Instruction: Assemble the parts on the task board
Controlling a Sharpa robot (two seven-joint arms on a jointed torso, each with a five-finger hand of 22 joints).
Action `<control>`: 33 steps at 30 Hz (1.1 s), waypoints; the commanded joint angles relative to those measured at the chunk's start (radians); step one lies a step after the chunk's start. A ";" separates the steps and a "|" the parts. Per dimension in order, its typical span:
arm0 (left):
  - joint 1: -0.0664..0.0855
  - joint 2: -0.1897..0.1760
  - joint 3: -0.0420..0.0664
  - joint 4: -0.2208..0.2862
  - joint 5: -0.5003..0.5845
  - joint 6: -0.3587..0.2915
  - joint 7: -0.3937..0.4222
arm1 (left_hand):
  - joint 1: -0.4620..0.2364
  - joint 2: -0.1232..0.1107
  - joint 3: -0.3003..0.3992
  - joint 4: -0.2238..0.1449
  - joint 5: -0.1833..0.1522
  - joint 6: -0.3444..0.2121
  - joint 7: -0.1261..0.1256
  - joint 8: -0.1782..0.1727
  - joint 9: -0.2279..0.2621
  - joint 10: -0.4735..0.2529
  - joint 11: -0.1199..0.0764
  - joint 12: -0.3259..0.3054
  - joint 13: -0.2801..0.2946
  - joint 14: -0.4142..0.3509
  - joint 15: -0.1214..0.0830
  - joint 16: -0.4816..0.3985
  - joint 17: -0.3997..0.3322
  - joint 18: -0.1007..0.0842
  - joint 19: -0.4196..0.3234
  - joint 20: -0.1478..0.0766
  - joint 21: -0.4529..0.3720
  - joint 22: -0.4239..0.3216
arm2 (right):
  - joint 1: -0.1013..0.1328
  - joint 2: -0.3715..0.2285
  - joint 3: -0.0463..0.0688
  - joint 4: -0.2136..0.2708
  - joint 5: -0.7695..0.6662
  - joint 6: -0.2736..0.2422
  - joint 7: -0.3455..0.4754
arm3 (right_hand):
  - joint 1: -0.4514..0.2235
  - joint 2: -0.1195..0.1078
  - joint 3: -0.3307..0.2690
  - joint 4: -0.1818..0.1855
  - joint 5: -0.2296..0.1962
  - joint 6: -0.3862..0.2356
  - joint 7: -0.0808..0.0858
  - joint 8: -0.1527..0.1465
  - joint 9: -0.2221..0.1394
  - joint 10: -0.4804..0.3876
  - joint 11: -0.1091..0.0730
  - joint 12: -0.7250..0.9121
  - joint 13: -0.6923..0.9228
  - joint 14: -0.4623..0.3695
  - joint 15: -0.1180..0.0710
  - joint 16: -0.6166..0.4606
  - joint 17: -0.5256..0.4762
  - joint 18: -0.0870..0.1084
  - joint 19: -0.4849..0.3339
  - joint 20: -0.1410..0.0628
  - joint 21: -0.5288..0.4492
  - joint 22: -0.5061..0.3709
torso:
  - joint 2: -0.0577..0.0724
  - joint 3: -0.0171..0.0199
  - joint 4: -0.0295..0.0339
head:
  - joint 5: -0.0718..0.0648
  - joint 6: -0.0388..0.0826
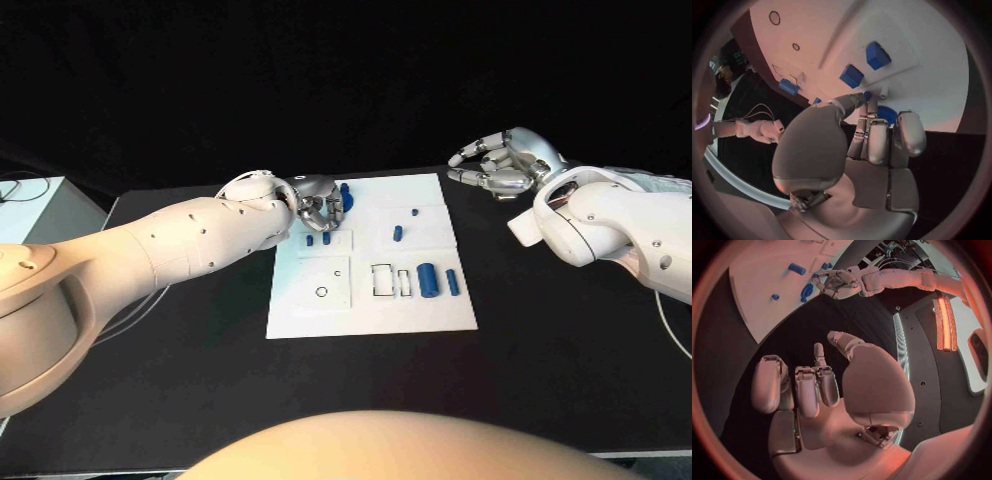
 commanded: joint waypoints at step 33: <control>-0.003 -0.092 0.041 0.075 0.132 -0.009 0.028 | -0.011 -0.001 0.014 -0.018 -0.002 0.017 0.008 -0.037 -0.002 0.045 0.014 -0.107 -0.025 -0.004 0.019 0.005 -0.007 -0.007 -0.001 0.014 0.004 0.000 | 0.001 -0.006 0.001 0.002 -0.005 0.006 0.001 | 0.008 0.003 0.005 -0.002 0.004 0.001 0.002 -0.006 0.002 0.061 0.005 0.006 0.196 0.093 0.003 0.004 0.226 0.007 0.007 -0.001 0.005 0.001 | 0.001 -0.0018 0.0010 | 0.012 0.000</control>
